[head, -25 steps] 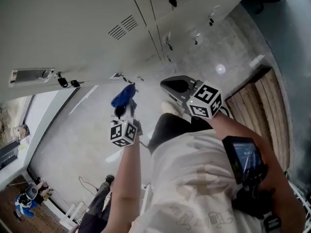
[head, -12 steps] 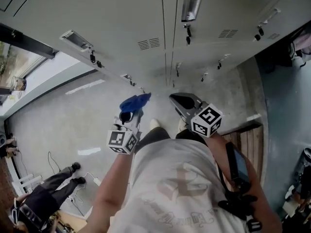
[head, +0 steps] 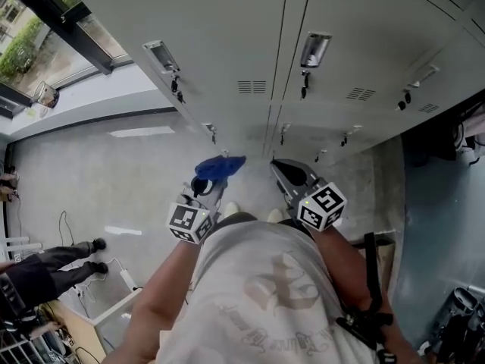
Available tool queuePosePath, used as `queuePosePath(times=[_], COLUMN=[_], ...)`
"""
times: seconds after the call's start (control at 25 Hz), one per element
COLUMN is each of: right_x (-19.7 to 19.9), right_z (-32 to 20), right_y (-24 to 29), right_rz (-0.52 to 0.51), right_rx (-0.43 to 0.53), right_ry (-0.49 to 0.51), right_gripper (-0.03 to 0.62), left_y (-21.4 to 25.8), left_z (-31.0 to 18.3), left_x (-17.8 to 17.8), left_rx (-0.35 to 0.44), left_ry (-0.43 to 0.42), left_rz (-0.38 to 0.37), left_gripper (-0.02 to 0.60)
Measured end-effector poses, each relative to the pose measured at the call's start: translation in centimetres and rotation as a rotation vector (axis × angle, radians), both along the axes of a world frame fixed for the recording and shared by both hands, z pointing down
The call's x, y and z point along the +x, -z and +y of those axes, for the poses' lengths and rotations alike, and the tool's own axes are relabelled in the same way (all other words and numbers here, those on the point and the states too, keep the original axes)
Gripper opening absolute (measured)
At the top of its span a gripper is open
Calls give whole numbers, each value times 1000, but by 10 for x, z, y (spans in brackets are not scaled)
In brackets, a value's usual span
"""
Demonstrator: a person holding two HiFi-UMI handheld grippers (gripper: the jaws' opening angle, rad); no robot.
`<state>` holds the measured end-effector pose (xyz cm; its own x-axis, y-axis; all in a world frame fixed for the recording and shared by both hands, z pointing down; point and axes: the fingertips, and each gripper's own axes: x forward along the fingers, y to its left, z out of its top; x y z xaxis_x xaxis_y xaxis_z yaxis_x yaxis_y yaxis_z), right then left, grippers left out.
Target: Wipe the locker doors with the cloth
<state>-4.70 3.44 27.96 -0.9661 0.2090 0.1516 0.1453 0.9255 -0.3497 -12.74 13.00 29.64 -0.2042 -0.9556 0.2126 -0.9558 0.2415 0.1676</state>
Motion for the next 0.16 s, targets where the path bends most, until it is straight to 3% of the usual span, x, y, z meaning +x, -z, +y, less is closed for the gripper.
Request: queuePosePath(times=[0.16], right_x=[8], right_z=[-2], right_y=[2], right_rz=[7], right_rx=[2], right_ry=[12], right_gripper=[6], left_y=[1], left_z=[-6], left_x=[9], left_rx=[2], left_ry=[6], left_rz=[8], left_gripper=[130])
